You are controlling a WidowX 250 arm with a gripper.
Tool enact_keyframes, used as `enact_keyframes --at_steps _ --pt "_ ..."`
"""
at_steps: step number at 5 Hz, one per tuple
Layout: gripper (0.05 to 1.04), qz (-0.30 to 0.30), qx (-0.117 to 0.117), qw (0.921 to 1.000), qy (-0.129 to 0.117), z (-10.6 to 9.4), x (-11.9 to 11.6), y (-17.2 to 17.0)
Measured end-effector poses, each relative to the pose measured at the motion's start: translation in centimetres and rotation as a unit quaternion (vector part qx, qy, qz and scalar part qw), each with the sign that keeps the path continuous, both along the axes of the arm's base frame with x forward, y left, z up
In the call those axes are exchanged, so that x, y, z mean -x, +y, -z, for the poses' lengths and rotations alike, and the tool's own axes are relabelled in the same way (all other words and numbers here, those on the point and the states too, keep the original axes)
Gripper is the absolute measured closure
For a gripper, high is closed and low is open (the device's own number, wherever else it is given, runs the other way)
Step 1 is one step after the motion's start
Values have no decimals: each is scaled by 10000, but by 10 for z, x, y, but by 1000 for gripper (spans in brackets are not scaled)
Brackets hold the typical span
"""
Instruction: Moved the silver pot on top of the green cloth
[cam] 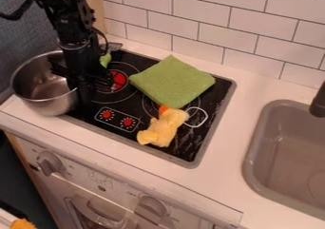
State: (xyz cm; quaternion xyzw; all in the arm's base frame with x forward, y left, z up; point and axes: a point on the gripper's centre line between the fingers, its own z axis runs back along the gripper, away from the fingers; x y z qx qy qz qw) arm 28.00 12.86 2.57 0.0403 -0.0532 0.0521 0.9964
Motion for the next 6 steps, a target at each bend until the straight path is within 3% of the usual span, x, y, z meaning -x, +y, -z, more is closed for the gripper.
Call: enact_keyframes --at_steps 3,5,6 --pt "1011 -71 -106 9999 26 -13 1 8" --pt "1011 413 -687 9958 -438 -58 -27 -26" --pt "1011 761 -540 9936 -632 -69 -40 -59"
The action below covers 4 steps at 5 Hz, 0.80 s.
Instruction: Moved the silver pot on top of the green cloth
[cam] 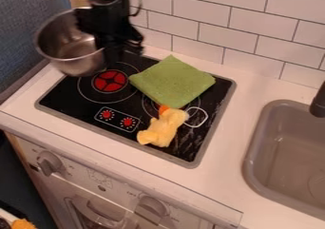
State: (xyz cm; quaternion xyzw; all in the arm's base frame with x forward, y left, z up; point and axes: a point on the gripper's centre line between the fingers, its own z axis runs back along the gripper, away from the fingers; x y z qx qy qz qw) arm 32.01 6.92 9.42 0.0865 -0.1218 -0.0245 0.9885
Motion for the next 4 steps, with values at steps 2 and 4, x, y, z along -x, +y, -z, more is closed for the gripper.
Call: enact_keyframes --at_steps 2,4 --pt "1011 1049 271 9941 -22 2 -28 -75" --pt "1011 1490 283 9880 303 36 -47 -104"
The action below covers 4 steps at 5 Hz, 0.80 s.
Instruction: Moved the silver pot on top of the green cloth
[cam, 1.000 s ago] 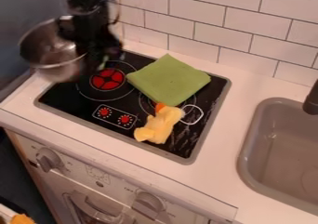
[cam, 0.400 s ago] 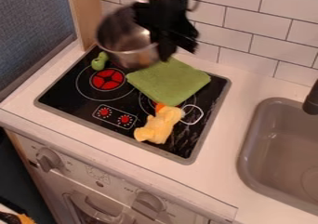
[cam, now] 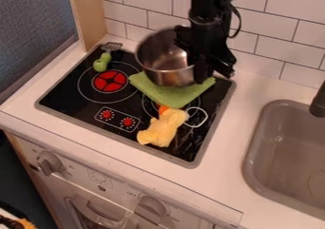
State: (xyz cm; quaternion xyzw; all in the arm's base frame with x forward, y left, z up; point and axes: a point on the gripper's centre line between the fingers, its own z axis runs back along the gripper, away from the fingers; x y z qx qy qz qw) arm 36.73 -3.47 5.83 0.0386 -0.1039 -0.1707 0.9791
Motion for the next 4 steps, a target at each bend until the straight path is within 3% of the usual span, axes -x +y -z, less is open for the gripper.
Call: enact_keyframes --at_steps 2,3,4 --pt "975 -86 -182 9996 197 20 -5 3" --pt "797 -246 -111 9992 292 20 -3 2" --pt "532 -257 -97 9990 349 21 -1 3"
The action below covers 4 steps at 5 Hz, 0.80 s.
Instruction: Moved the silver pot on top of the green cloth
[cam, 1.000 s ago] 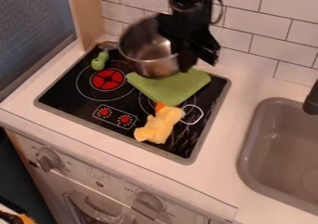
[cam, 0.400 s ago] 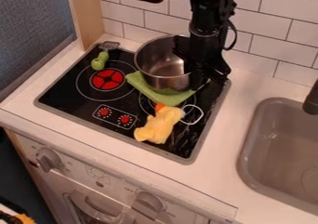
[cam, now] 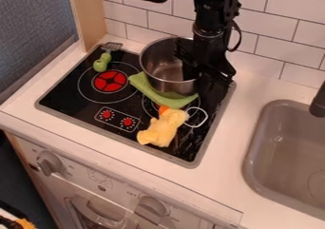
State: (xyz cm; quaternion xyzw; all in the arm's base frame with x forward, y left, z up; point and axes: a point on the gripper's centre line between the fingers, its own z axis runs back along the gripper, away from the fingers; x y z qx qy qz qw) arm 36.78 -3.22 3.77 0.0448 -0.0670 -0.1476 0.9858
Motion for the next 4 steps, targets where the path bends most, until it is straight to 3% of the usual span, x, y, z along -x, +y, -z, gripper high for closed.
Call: enact_keyframes --at_steps 1,2,3,4 --pt "228 48 47 9999 145 6 8 -1" --pt "73 86 137 9999 -30 -12 8 -2" --pt "78 7 270 9996 -35 -19 12 1" --pt "82 28 436 9986 -294 -51 14 1"
